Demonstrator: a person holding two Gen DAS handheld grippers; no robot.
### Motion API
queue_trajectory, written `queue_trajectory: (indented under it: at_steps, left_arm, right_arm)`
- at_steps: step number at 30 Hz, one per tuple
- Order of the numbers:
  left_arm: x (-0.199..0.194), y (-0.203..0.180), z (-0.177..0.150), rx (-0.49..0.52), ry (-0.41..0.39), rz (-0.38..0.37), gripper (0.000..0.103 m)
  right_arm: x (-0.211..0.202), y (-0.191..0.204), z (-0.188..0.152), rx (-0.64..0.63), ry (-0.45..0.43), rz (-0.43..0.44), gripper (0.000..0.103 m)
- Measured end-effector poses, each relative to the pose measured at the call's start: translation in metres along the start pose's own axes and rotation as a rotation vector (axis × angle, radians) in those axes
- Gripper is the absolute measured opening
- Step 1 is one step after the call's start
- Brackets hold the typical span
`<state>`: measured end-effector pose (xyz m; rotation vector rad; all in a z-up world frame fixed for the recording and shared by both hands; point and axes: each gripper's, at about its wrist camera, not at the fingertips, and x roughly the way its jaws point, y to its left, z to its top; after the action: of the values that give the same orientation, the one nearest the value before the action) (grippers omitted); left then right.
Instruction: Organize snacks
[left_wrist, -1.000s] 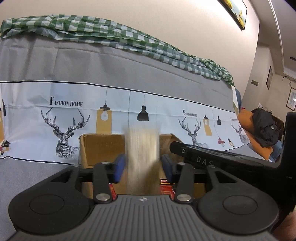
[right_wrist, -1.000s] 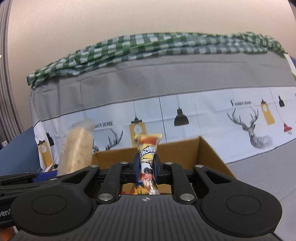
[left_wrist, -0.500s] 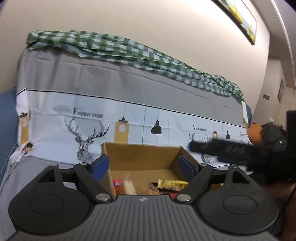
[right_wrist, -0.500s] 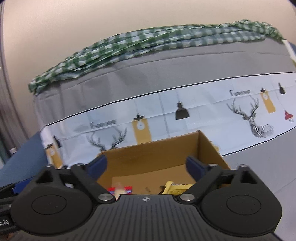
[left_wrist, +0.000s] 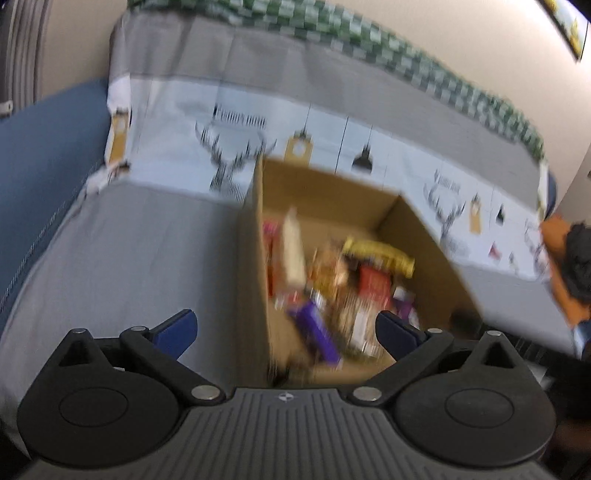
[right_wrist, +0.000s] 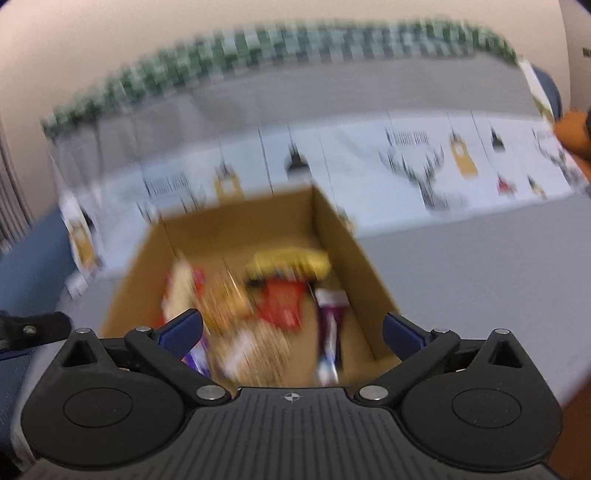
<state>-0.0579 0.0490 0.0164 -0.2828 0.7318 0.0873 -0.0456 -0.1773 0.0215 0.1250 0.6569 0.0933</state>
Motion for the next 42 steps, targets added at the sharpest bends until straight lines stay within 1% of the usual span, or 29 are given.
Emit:
queue_trajectory:
  at_steps: [1,2,3,4,6,8,11,16,25,42]
  left_arm:
    - [0.005,-0.002,-0.004,0.012,0.023,0.008,0.103]
    - [0.009,-0.002,-0.005,0.021,0.038,0.005,0.103]
    - [0.011,-0.001,-0.006,0.026,0.035,0.003,0.103]
    - [0.014,0.000,-0.005,0.035,0.029,0.011,0.103]
    - [0.018,0.001,-0.002,0.054,0.023,0.033,0.103]
    - [0.023,0.005,0.000,0.037,0.038,0.029,0.103]
    - [0.029,0.010,0.003,0.011,0.069,0.015,0.103]
    - [0.031,0.004,0.006,0.032,0.057,0.011,0.103]
    - [0.030,-0.005,0.003,0.076,0.039,0.003,0.103]
    - [0.031,-0.004,0.002,0.081,0.032,-0.022,0.103]
  right_arm:
    - [0.001,0.001,0.002,-0.012,0.005,0.009,0.102]
    - [-0.001,0.002,0.002,-0.027,-0.025,0.022,0.102]
    - [-0.002,0.002,0.002,-0.039,-0.044,0.022,0.102]
    - [0.000,0.003,0.002,-0.049,-0.044,0.015,0.102]
    - [0.008,0.003,0.001,-0.048,-0.013,0.006,0.102]
    - [0.015,0.005,0.002,-0.052,0.001,0.005,0.102]
    - [0.018,0.012,0.003,-0.093,-0.014,-0.003,0.102]
    - [0.026,0.025,0.000,-0.146,-0.007,-0.001,0.102]
    - [0.026,0.040,-0.004,-0.219,-0.022,0.010,0.102]
    - [0.025,0.039,-0.005,-0.213,-0.018,0.007,0.102]
